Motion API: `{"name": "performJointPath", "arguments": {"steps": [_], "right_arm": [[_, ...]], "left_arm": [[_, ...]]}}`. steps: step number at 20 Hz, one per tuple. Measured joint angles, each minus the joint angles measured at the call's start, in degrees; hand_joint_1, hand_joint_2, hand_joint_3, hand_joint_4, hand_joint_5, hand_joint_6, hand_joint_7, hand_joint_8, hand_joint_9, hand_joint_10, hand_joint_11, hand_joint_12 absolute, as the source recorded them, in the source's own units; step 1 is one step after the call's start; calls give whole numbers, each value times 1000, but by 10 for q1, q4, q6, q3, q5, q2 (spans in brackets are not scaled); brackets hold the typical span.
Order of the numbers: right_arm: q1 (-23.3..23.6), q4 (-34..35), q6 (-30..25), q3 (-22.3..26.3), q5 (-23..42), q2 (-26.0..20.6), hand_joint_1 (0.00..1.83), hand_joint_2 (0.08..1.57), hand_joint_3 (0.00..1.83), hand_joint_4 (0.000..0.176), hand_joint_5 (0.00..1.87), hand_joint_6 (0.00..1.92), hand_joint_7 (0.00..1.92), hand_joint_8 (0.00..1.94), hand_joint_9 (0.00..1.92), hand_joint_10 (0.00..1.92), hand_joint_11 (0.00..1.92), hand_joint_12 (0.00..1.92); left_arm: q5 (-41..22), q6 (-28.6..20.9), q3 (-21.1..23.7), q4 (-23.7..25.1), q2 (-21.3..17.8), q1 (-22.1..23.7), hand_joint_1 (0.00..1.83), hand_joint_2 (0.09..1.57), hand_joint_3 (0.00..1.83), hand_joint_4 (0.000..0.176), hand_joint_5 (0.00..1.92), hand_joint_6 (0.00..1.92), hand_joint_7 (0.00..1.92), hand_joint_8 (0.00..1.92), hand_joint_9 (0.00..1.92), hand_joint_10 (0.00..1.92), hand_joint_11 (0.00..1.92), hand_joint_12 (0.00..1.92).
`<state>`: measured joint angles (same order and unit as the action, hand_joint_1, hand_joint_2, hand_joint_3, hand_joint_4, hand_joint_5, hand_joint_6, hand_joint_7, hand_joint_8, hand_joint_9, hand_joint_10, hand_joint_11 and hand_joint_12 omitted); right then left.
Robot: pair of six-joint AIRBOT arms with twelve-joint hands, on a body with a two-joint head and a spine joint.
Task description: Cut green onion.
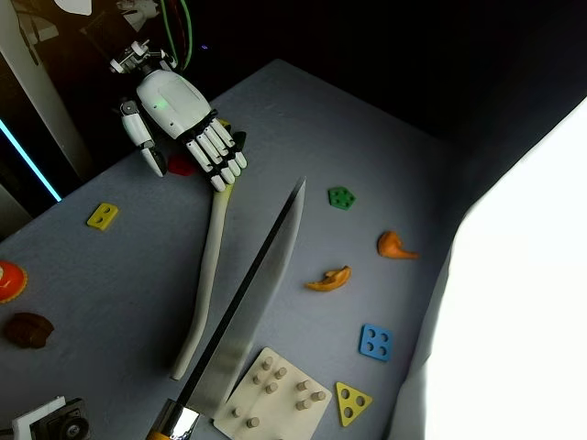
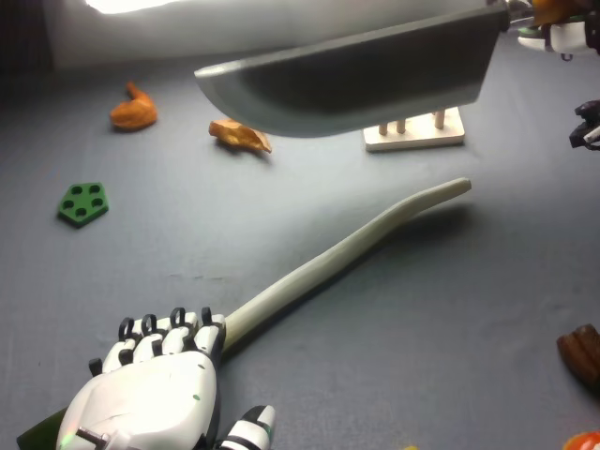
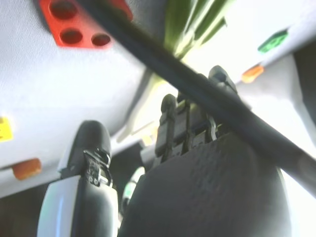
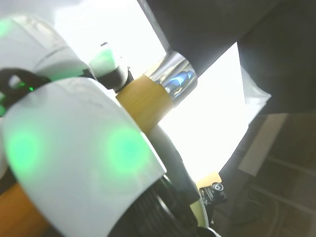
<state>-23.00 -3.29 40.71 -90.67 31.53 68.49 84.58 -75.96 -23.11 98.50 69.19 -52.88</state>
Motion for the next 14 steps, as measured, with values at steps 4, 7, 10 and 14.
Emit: {"name": "performJointPath", "arguments": {"steps": [4,7,10,14], "right_arm": [[7,102,123,118,-5,-56,1585,819,681,176,1267,1921,1511,1941,1530,1921,1586,1921],[7,202,197,186,16,-84,1575,863,605,176,1191,1887,1443,1941,1494,1921,1558,1921],[-3,274,260,229,55,-99,1590,983,330,176,1207,1921,1381,1941,1427,1921,1497,1921],[-12,378,339,261,77,-99,1579,1075,159,176,1209,1921,1365,1941,1394,1921,1455,1921]], "left_arm": [[0,0,-5,-1,3,-4,367,1398,17,0,114,0,69,3,28,2,2,1],[0,0,-4,-3,3,-8,388,1393,11,0,137,5,81,3,33,2,0,0],[0,0,-4,-5,3,-10,305,1416,19,0,186,15,118,8,29,1,0,0],[-3,0,-3,-5,3,-21,297,1419,17,0,99,0,45,0,0,0,2,1]]}}
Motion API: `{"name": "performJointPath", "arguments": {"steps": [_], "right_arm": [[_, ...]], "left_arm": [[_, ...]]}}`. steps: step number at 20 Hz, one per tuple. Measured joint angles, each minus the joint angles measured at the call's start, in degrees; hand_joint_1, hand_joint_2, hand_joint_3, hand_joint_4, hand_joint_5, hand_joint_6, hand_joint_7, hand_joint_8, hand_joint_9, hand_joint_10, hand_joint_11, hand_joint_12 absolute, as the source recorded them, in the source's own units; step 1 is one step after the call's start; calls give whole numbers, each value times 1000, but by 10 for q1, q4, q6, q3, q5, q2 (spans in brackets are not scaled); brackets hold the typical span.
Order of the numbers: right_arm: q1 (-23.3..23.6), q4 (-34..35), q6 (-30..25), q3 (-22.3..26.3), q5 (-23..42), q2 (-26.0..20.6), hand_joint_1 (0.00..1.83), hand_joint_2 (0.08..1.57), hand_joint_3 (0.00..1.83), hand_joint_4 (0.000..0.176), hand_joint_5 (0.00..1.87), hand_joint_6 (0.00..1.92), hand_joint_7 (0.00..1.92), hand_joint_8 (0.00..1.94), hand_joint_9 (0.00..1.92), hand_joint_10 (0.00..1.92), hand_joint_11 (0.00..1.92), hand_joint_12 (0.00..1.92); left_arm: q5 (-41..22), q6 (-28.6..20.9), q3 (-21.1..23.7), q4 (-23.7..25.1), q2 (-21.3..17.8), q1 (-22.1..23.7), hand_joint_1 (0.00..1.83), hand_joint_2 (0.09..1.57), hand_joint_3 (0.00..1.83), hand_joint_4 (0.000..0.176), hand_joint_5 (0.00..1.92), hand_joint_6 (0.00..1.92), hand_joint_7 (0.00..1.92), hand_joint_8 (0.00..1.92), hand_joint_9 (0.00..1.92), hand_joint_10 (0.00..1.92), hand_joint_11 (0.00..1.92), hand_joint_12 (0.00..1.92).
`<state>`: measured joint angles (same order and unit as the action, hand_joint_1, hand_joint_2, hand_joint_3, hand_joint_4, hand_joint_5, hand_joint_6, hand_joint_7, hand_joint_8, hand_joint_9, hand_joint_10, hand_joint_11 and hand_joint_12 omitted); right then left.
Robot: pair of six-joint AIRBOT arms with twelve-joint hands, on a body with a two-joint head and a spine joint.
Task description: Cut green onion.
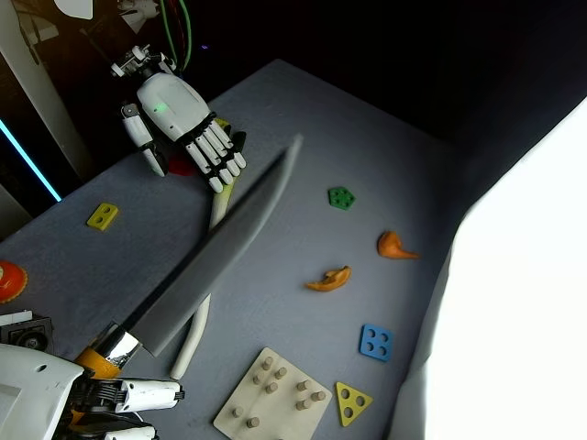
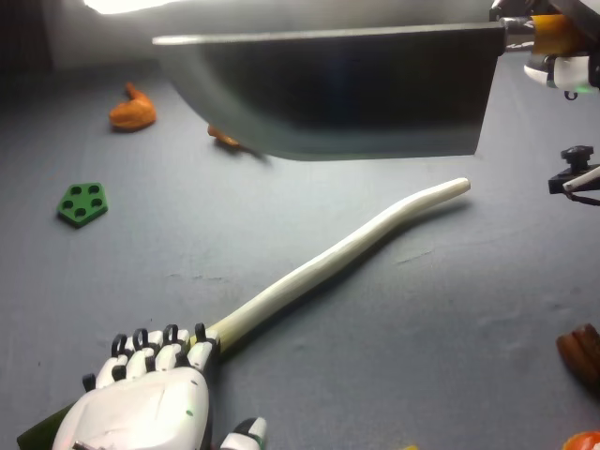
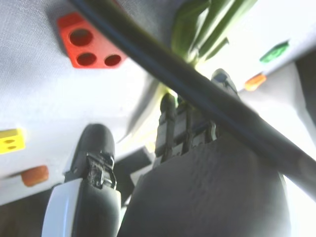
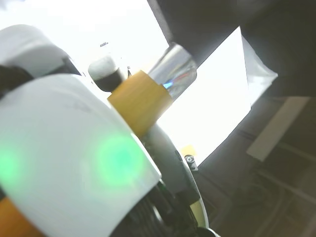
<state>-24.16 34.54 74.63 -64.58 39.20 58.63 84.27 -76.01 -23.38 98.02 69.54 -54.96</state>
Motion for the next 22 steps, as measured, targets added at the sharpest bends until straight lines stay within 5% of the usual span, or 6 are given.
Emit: {"name": "performJointPath", "arguments": {"steps": [22], "right_arm": [[-46,26,109,30,131,59,1596,974,331,176,1258,1921,1465,1941,1481,1921,1532,1921]], "left_arm": [[-19,0,-1,-16,0,-2,349,1404,0,0,19,0,13,0,0,0,12,7]]}}
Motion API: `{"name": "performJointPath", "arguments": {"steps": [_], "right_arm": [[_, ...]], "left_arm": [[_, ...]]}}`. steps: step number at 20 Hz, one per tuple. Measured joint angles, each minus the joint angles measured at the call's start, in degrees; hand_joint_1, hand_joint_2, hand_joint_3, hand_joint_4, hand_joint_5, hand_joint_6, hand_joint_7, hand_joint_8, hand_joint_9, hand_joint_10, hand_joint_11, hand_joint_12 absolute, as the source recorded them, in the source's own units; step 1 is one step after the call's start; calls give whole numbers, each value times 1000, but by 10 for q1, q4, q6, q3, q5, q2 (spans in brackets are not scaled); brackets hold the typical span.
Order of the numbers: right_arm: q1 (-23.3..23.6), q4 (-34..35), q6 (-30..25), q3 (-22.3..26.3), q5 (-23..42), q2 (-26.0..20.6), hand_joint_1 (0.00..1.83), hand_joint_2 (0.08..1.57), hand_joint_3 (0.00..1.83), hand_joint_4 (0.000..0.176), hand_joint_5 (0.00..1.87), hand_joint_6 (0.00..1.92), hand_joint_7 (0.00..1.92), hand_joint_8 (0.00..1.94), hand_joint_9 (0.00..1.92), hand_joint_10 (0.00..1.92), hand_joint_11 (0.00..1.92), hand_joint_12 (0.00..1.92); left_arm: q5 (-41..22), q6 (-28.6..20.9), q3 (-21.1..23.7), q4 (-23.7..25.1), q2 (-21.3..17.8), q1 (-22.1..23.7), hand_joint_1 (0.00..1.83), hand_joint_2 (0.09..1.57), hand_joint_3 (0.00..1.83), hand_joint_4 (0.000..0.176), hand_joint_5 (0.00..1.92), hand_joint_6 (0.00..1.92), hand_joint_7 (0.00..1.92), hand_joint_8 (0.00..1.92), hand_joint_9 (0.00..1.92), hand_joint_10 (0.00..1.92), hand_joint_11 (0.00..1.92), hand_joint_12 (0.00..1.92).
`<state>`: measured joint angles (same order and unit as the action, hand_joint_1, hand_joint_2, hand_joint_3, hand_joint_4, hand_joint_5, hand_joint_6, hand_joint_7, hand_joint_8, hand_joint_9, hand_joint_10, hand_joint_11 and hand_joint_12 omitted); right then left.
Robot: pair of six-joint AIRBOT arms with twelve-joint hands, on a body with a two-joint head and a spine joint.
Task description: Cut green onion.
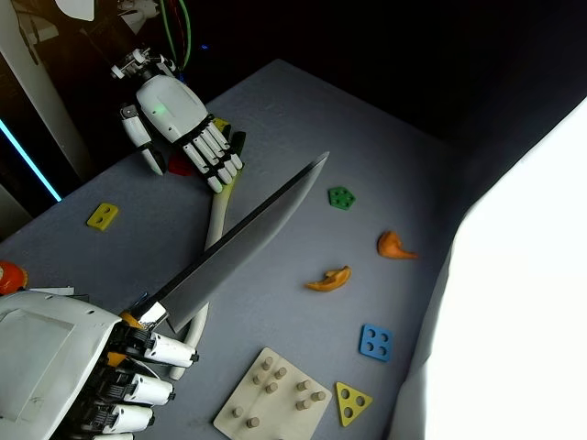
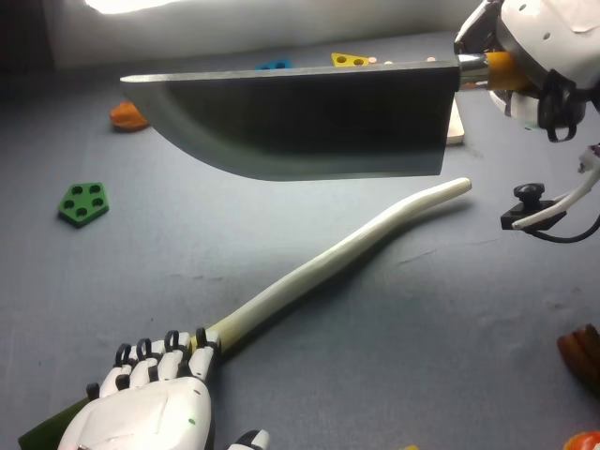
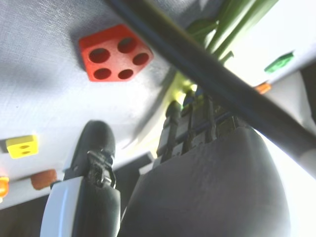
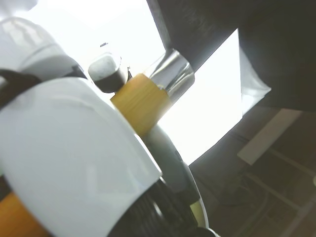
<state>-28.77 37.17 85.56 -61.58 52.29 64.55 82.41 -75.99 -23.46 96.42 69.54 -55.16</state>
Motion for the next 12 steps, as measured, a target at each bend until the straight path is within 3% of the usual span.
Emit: {"name": "performJointPath", "arguments": {"steps": [2,3,6,8,11,12], "right_arm": [[-4,3,7,0,15,5,1592,921,455,176,1267,1921,1476,1941,1487,1921,1535,1921],[-8,7,12,0,19,8,1591,887,523,176,1278,1921,1482,1941,1496,1921,1530,1921],[-19,8,41,-1,27,28,1588,795,734,176,1236,1921,1524,1941,1532,1921,1576,1921],[-22,5,41,0,26,33,1569,804,762,176,1256,1921,1532,1941,1540,1921,1578,1921],[-22,5,41,0,28,33,1593,769,778,176,1212,1921,1519,1941,1542,1921,1590,1921],[-23,7,41,0,30,33,1605,761,769,176,1197,1921,1521,1941,1544,1921,1592,1921]], "left_arm": [[0,0,0,-1,0,0,384,1390,0,0,25,3,38,7,25,8,40,28],[0,0,0,-1,0,0,413,1379,0,0,45,1,63,1,50,2,7,156],[1,0,-1,0,0,2,449,1363,0,0,101,13,84,5,55,4,0,154],[0,0,-1,1,0,2,381,1379,0,0,75,0,82,1,38,0,0,102],[1,0,-1,1,0,2,436,1372,0,0,94,2,68,0,27,1,0,166],[1,0,0,1,0,2,431,1373,0,0,75,4,48,2,9,2,0,97]]}}
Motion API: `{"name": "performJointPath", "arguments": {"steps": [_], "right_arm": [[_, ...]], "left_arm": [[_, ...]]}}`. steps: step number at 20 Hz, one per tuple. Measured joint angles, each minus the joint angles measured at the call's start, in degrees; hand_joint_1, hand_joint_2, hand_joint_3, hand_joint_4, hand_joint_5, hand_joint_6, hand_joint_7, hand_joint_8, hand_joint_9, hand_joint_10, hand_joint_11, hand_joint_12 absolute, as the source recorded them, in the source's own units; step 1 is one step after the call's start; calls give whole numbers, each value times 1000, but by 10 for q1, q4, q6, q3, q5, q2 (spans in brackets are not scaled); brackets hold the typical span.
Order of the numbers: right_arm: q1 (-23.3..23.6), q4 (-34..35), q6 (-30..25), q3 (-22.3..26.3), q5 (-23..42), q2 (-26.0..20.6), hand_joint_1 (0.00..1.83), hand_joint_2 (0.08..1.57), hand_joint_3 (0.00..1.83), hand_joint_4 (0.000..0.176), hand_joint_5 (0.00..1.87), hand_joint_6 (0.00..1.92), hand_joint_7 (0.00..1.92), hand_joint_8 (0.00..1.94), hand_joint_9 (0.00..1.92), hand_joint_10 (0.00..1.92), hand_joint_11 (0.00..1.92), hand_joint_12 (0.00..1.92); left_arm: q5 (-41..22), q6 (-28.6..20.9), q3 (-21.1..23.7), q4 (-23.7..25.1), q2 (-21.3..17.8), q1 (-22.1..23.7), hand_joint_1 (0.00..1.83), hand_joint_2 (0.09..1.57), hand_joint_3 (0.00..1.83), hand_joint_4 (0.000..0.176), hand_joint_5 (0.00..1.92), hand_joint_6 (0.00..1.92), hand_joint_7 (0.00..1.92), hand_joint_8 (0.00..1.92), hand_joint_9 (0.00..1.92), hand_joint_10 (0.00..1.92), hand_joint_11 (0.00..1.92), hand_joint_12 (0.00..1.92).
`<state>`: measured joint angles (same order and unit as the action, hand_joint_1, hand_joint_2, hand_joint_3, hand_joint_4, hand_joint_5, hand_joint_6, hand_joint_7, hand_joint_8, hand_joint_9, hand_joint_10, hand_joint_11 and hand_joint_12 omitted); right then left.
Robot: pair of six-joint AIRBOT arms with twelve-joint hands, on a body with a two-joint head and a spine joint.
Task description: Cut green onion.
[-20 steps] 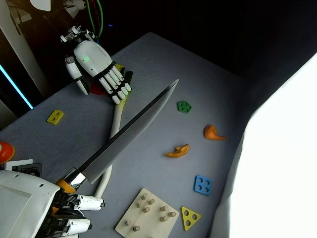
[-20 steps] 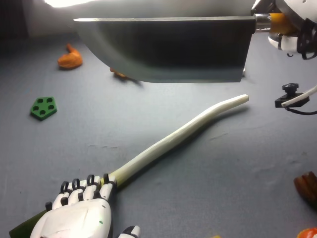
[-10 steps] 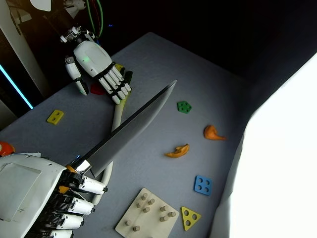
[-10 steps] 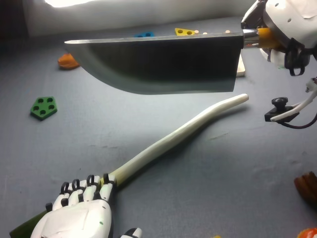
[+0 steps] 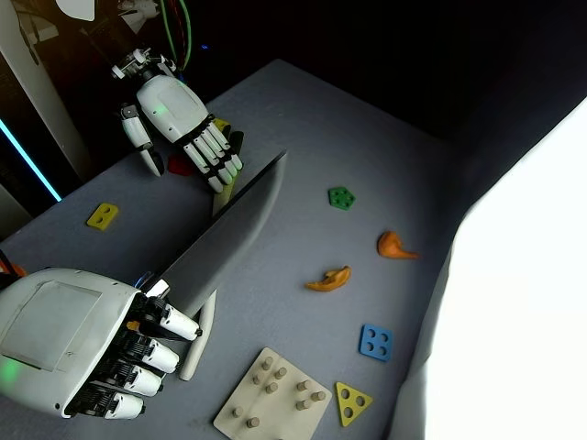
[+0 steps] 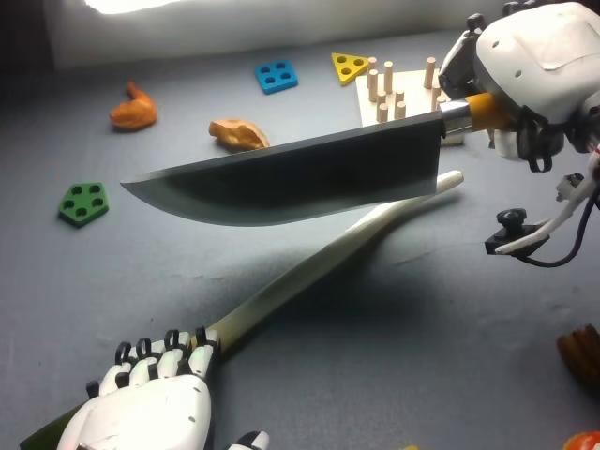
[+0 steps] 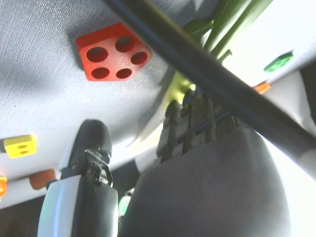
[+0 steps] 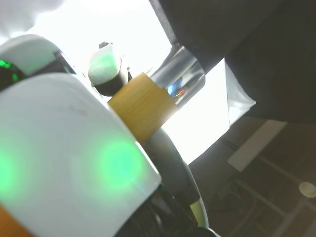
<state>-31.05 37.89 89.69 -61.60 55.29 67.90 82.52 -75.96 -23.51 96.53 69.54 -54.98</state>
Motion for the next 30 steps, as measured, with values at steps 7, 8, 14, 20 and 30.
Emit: {"name": "performJointPath", "arguments": {"steps": [7,8,14,20,30], "right_arm": [[-11,5,-1,-13,-1,17,1620,819,655,176,1261,1921,1511,1941,1533,1921,1561,1921],[-11,5,0,-14,1,18,1617,811,646,176,1236,1921,1508,1941,1529,1921,1552,1921],[-31,7,7,-27,10,19,1560,842,655,176,1157,1915,1481,1941,1526,1921,1534,1921],[-35,6,20,-31,10,16,1564,835,670,176,1230,1920,1497,1941,1520,1921,1537,1921],[-35,42,36,-35,-3,0,1567,921,506,176,1253,1921,1436,1941,1489,1921,1543,1921]], "left_arm": [[-3,0,0,-2,0,0,410,1387,3,0,59,8,41,8,5,2,0,0],[-3,0,0,-2,0,0,384,1396,7,0,50,4,41,6,7,2,0,0],[-3,0,0,-4,0,1,324,1410,11,0,21,3,31,7,0,0,0,0],[-3,0,0,-9,0,7,439,1382,0,0,72,15,75,12,24,8,8,5],[-3,0,1,-14,0,14,422,1392,0,0,74,4,69,1,27,3,3,3]]}}
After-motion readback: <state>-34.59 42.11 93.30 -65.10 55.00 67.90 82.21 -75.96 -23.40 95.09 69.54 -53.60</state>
